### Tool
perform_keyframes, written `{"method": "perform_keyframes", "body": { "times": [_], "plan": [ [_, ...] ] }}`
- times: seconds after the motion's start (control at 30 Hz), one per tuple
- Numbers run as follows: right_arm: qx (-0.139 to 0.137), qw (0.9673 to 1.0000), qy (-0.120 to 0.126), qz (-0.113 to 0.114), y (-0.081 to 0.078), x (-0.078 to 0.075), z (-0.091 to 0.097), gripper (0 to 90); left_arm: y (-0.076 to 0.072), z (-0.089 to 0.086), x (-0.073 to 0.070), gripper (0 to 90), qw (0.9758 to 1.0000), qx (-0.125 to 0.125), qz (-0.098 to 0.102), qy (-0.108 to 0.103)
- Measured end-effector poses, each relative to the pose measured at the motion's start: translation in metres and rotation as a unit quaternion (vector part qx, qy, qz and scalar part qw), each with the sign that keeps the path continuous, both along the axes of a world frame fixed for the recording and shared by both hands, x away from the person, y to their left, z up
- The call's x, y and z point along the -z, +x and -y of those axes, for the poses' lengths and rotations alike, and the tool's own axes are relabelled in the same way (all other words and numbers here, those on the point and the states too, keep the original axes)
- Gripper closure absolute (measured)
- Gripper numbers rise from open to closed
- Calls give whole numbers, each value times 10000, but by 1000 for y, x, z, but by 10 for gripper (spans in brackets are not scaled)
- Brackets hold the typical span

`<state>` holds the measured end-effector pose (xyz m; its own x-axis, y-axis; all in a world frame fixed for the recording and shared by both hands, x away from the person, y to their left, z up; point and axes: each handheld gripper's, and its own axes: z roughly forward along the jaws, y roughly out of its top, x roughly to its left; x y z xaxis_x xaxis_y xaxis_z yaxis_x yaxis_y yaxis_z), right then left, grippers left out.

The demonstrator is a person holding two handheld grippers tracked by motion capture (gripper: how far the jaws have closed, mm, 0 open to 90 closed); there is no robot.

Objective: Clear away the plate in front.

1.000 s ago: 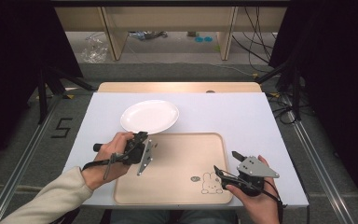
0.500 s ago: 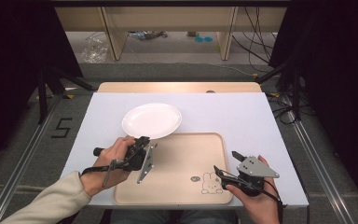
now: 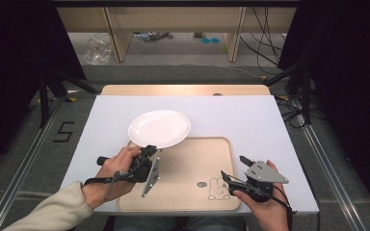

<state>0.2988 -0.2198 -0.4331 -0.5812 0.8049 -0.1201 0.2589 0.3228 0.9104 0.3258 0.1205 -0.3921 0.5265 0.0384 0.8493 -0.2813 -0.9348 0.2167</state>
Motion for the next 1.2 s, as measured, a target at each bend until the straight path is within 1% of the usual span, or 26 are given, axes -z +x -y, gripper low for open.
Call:
{"method": "perform_keyframes", "body": {
  "times": [0.17,0.2,0.27,0.3,0.33,0.37,0.4,0.57,0.77,0.83,0.87,0.9,1.0,1.13,1.17,1.2],
  "plan": [
    [-1,10000,-35,-54,-1,-1,1,237,-3,1,1,860,10000,41,-21,0],
    [-1,10000,5,2,0,0,0,237,-4,1,1,860,10000,43,-26,9],
    [-5,10000,41,-72,-1,0,0,237,-6,2,1,861,10000,63,-19,13],
    [1,10000,43,-66,-1,0,0,237,-7,2,1,861,10000,81,-24,42],
    [3,10000,13,4,0,0,0,238,-9,2,1,862,9999,106,-24,0],
    [-12,10000,8,-17,0,0,0,238,-10,2,1,862,9999,105,-35,24],
    [-23,10000,-4,-33,0,0,0,238,-12,2,1,863,9999,124,-49,5],
    [1,10000,11,4,0,0,0,237,-19,4,2,866,9997,225,-80,4],
    [1,10000,9,5,0,0,0,238,-25,6,4,865,9995,285,-134,0],
    [6,10000,41,-75,-1,0,0,238,-27,6,4,864,9994,305,-142,-7],
    [6,10000,40,-75,-1,0,0,238,-27,6,4,864,9994,302,-157,21],
    [4,10000,37,-70,-1,0,0,238,-28,6,4,865,9994,321,-153,-10],
    [-3,10000,32,-87,-1,0,0,238,-30,7,4,864,9993,339,-164,-8],
    [-2,10000,34,-85,-1,0,0,238,-35,8,5,865,9991,390,-176,-21],
    [2,10000,38,-64,-1,0,0,238,-35,8,5,864,9990,407,-192,-5],
    [12,10000,2,11,0,0,0,238,-36,8,5,865,9989,419,-199,-17]
  ]
}}
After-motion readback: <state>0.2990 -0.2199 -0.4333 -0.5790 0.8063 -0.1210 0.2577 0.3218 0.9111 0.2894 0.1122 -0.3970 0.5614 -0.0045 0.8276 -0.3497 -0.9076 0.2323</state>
